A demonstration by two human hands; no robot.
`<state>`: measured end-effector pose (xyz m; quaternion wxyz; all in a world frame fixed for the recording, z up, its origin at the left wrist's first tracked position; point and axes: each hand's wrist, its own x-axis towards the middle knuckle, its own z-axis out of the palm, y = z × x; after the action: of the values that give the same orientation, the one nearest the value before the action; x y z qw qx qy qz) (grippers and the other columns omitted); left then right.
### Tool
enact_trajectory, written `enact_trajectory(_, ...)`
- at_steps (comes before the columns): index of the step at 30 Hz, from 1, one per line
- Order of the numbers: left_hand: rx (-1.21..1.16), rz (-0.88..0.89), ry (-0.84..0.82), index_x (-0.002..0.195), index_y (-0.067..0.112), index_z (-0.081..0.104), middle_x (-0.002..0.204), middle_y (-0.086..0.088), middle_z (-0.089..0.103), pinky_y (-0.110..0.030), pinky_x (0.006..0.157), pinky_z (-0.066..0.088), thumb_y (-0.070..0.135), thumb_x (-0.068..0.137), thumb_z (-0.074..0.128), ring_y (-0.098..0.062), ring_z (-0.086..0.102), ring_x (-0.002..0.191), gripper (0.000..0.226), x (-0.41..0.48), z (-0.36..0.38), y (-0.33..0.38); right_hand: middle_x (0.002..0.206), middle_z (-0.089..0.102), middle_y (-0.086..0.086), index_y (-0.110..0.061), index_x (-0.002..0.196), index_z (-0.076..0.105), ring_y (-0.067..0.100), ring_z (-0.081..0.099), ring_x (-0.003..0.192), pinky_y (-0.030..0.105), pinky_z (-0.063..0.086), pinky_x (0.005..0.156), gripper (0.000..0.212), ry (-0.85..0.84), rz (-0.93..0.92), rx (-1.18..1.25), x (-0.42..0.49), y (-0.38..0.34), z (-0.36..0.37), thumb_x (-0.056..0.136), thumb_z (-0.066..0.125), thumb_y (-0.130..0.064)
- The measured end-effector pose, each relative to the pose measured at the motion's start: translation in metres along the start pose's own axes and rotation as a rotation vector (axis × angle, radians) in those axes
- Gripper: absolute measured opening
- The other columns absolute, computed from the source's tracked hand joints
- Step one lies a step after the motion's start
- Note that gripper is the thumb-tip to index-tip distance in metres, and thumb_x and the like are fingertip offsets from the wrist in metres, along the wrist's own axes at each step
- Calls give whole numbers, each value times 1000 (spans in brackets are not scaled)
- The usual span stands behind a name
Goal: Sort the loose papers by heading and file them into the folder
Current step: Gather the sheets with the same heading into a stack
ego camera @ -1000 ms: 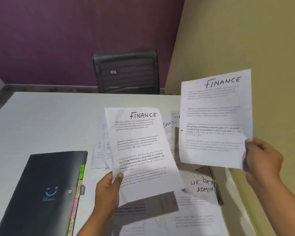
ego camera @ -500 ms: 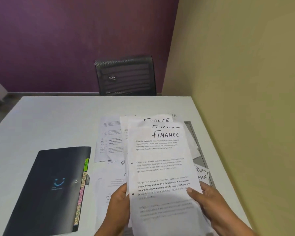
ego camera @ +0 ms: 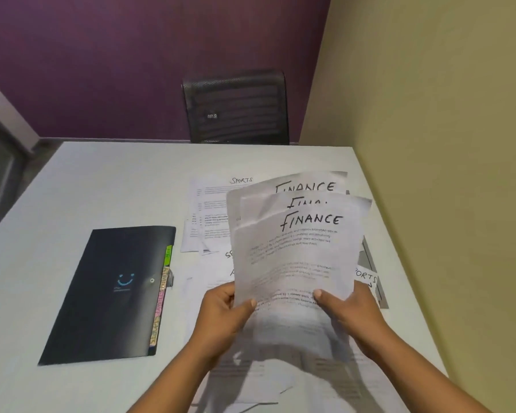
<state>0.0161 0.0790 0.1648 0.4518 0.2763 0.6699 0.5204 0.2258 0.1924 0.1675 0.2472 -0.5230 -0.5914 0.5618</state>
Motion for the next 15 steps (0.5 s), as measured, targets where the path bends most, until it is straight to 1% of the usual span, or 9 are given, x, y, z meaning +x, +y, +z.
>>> enact_trajectory(1, 31, 22, 35, 87, 27, 79, 92, 4, 79, -43, 82, 61, -5, 87, 66, -21, 74, 91, 34, 1, 1, 1, 100, 75, -15, -28, 106, 70, 4, 71, 94, 32, 56, 88, 28, 25, -9, 20, 1, 0, 4, 83, 78, -14)
enact_trajectory(2, 64, 46, 62, 80, 33, 78, 86, 11, 78, -36, 78, 62, -3, 88, 67, -14, 74, 86, 39, 3, 1, 2, 100, 75, -14, -28, 105, 69, 6, 70, 95, 31, 55, 86, 29, 44, -13, 48, 2, -1, 7, 82, 79, -14)
enact_trajectory(4, 132, 81, 96, 68, 33, 71, 63, 24, 69, -12, 60, 52, 0, 88, 68, 4, 66, 61, 38, 6, 1, 2, 96, 76, -11, -23, 104, 68, 11, 71, 94, 29, 55, 81, 30, 77, -25, 117, 4, -1, 11, 80, 80, -11)
enact_trajectory(5, 162, 98, 119, 64, 30, 64, 50, 24, 61, -9, 52, 43, 3, 86, 71, 5, 58, 49, 36, 8, 2, 3, 91, 77, -10, -22, 101, 68, 12, 72, 92, 27, 54, 78, 28, 85, -42, 148, 5, -3, 11, 79, 80, -9)
enact_trajectory(6, 168, 102, 134, 62, 28, 59, 46, 23, 56, -10, 52, 41, 6, 83, 76, 5, 54, 46, 35, 9, 3, 2, 87, 78, -10, -22, 98, 69, 12, 73, 89, 27, 55, 77, 27, 79, -54, 174, 6, -3, 11, 79, 80, -7)
enact_trajectory(9, 91, 146, 161, 82, 32, 67, 74, 26, 69, -12, 69, 52, 10, 74, 85, 9, 67, 71, 30, 10, 3, -1, 99, 78, -1, -21, 106, 70, 20, 74, 94, 40, 57, 85, 34, 3, -101, 177, 9, -2, 10, 76, 84, -13)
enact_trajectory(11, 61, 191, 157, 96, 30, 73, 91, 16, 76, -20, 80, 57, 8, 74, 85, -1, 71, 91, 33, 13, 3, -4, 107, 76, 1, -21, 110, 72, 22, 71, 104, 48, 55, 93, 40, -9, -113, 154, 13, 0, 9, 72, 84, -18)
enact_trajectory(13, 33, 224, 145, 99, 27, 75, 95, 8, 77, -23, 82, 57, 7, 76, 83, -5, 71, 92, 32, 15, 4, -5, 110, 75, -2, -24, 108, 74, 20, 69, 108, 50, 54, 95, 37, -14, -126, 123, 18, 4, 7, 73, 83, -14)
enact_trajectory(15, 15, 233, 126, 95, 28, 74, 88, 9, 77, -15, 73, 54, 8, 79, 80, 0, 71, 82, 27, 18, 7, -5, 109, 75, 0, -25, 106, 75, 22, 70, 106, 49, 56, 94, 36, -20, -128, 136, 24, 8, 5, 74, 84, -11)
